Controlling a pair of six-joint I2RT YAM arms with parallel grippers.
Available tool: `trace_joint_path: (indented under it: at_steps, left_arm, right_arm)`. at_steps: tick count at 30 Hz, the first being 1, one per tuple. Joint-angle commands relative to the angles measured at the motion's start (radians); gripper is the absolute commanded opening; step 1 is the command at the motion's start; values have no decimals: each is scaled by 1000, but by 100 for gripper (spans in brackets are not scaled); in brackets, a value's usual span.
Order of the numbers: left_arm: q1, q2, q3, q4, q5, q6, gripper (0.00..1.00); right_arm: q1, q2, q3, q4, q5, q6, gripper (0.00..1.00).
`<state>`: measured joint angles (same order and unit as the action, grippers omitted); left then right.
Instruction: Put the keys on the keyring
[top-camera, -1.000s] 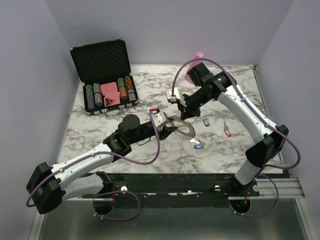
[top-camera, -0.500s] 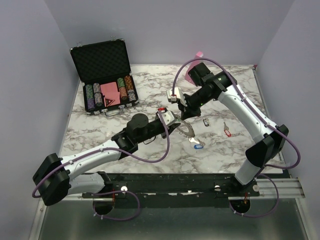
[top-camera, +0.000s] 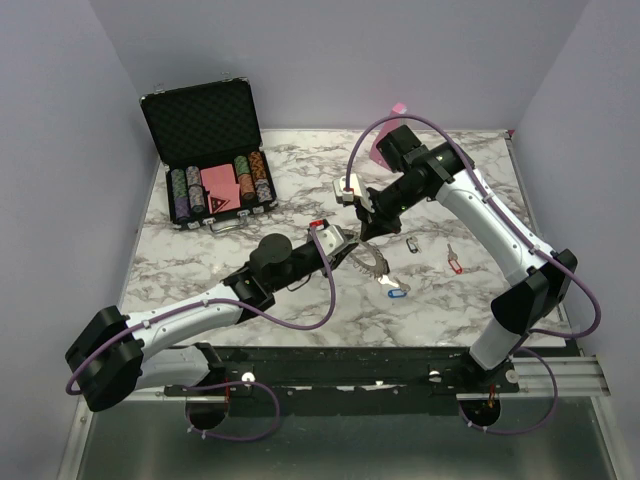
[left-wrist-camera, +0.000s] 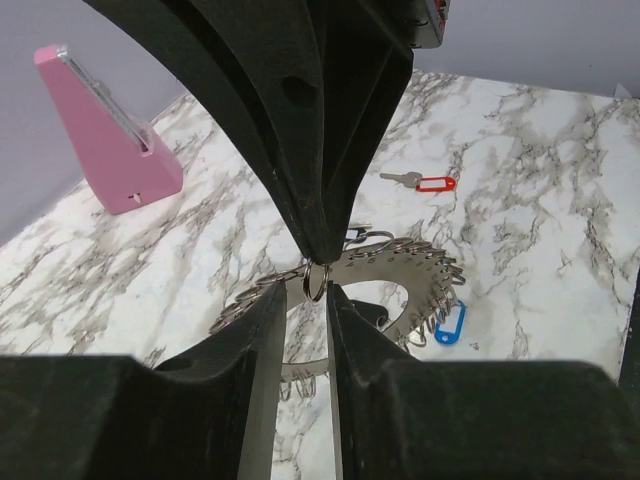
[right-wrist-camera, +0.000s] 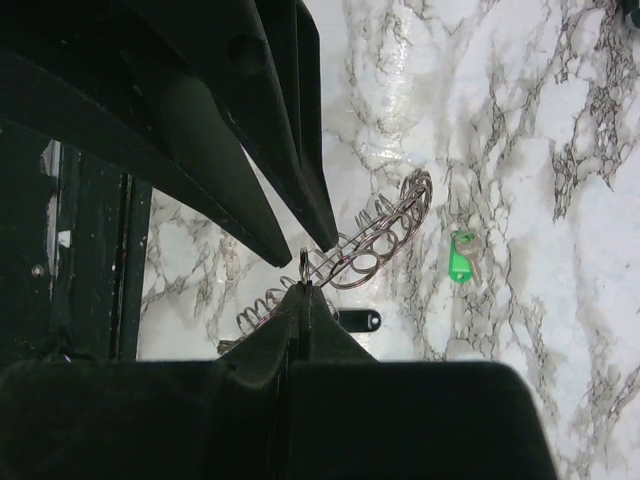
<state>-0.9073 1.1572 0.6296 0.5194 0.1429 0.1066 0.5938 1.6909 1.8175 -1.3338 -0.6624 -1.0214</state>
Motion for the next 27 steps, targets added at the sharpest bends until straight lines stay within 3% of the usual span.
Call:
trace_joint_path:
  at_steps: [1,10,18,23,25,27]
  left_arm:
    - [-5,-10,-21,57,24,-10,29]
    - [-5,6,-24,77,55,-34,22]
    - [-5,15,-18,68,67,-39,0]
    - [-4,18,-7,45,75,-44,0]
    - [-4,19,-2,33,80,-44,10]
    - [-4,21,2,24,86,-44,11]
  right_arm:
    - [1,0,12,-84,-45,9,1]
    - [1,-2,14,-82,-68,14,1]
    - [1,-5,3,-79,-82,11,1]
    - [1,-5,0,-77,-83,12,1]
    - [1,-7,-1,-77,-85,11,1]
    - [1,-5,-1,-76,-85,12,1]
